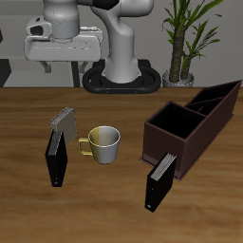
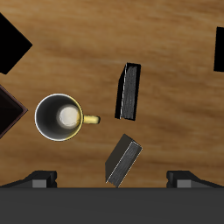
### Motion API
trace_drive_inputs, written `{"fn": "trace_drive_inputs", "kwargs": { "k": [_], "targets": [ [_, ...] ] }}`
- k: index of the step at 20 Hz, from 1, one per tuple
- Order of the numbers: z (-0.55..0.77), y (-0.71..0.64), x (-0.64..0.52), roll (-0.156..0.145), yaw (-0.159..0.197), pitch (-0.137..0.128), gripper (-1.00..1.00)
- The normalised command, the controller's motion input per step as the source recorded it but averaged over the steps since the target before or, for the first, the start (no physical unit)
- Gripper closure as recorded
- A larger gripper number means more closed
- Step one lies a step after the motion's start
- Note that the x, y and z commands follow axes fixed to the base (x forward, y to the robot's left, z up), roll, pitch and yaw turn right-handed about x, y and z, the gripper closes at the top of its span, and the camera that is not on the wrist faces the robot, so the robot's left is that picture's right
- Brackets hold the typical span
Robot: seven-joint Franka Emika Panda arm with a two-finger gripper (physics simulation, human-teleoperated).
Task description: Place the right black book into the left desk caddy's front compartment
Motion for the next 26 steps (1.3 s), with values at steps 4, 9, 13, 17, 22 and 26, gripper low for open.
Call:
{"fn": "trace_drive_inputs", "kwargs": {
  "k": [4, 9, 13, 17, 22, 26],
  "targets": [
    [0.03, -0.18, 0.18, 0.016, 0.031, -0.01, -1.0],
    [0.06, -0.19, 0.25, -0.001, 0.015, -0.011, -1.0],
    [-0.02, -0.15, 0.3, -0.035, -0.013, 0.006, -1.0],
    [-0.01, -0.02, 0.14, -0.013, -0.025, -0.01, -1.0],
    [-0.2, -0.05, 0.22, -0.015, -0.035, 0.002, -1.0],
    [-0.17, 0.08, 0.12, 0.002, 0.006, 0.006, -1.0]
  ]
}}
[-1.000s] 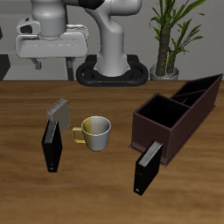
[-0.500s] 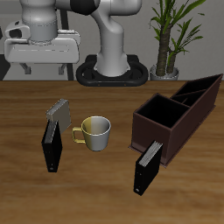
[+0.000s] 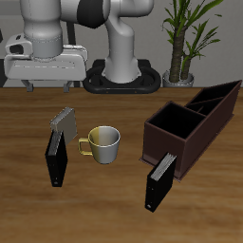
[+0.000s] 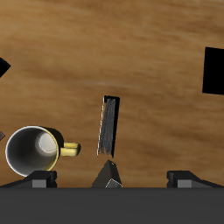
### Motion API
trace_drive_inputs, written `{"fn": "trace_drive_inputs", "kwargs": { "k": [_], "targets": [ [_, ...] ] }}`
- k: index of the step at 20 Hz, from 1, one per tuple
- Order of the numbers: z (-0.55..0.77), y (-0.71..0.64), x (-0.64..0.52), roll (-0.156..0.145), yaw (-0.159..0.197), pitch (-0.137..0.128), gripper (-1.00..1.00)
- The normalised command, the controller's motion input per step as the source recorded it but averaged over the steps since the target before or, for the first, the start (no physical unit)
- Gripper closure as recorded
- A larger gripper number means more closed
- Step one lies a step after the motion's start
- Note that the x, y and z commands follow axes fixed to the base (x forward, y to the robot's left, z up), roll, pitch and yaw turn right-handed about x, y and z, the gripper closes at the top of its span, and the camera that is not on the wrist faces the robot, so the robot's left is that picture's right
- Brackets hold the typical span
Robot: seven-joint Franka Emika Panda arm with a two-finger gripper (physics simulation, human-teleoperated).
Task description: Place the right black book into the left desk caddy's front compartment
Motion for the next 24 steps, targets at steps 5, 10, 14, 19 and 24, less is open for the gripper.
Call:
{"fn": "trace_drive_inputs", "kwargs": {
  "k": [5, 10, 14, 19, 24],
  "targets": [
    [-0.23, 0.12, 0.17, -0.004, -0.018, -0.012, -1.0],
    [-0.21, -0.02, 0.1, -0.003, -0.011, 0.009, -1.0],
    [-0.17, -0.04, 0.05, -0.007, -0.007, 0.001, -1.0],
    [-0.27, -0.04, 0.06, -0.007, -0.006, 0.024, -1.0],
    [-0.32, -0.12, 0.04, -0.033, -0.016, 0.021, -1.0]
  ]
}}
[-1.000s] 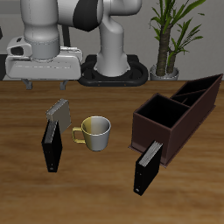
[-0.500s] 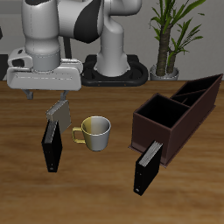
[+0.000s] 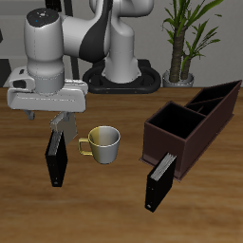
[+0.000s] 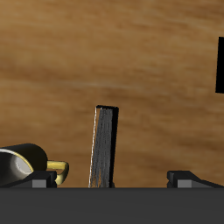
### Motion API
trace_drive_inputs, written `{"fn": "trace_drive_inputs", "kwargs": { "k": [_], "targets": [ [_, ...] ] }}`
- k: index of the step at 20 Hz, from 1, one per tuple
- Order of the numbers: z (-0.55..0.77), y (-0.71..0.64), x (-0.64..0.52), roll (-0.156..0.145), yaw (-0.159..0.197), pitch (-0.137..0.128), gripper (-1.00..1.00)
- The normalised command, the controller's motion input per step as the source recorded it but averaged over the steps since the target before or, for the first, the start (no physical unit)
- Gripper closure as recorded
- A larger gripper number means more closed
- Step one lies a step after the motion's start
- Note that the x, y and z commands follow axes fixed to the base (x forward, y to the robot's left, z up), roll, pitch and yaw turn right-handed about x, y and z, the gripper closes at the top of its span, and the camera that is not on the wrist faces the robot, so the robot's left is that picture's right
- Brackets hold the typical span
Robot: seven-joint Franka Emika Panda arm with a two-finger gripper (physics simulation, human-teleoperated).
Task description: Place the right black book into the left desk caddy's front compartment
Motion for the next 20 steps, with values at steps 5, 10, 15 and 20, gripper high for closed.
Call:
{"fn": "trace_drive_inputs", "kwargs": {
  "k": [5, 10, 15, 20],
  "targets": [
    [-0.16, 0.03, 0.0, 0.004, -0.017, 0.02, -1.0],
    [-0.14, 0.03, -0.01, 0.009, -0.025, 0.006, -1.0],
    [-0.18, -0.07, 0.0, -0.01, -0.007, 0.018, -1.0],
    [-0.18, -0.02, -0.01, -0.013, -0.016, 0.021, -1.0]
  ]
}}
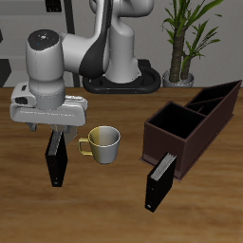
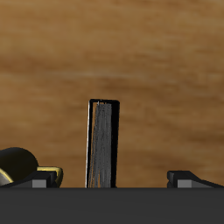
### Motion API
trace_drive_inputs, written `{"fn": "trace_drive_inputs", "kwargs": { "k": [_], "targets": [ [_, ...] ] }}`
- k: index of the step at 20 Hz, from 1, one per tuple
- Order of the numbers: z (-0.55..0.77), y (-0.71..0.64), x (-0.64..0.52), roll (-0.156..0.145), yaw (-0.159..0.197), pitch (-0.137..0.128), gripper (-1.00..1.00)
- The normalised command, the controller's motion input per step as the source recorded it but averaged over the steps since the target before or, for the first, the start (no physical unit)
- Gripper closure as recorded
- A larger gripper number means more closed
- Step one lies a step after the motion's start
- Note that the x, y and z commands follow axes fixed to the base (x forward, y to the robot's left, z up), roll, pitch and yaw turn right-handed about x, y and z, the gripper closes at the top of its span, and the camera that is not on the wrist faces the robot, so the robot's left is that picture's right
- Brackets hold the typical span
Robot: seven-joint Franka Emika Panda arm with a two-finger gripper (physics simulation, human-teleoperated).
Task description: Place the right black book into the left desk caddy's front compartment
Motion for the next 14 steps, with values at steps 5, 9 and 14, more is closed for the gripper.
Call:
{"fn": "trace_drive_inputs", "kwargs": {
  "k": [5, 9, 14],
  "targets": [
    [-0.28, 0.01, 0.03, -0.008, -0.011, 0.033, -1.0],
    [-0.24, 0.07, -0.01, 0.008, 0.013, 0.026, -1.0],
    [-0.22, -0.07, 0.02, 0.006, -0.014, 0.041, -1.0]
  ]
}}
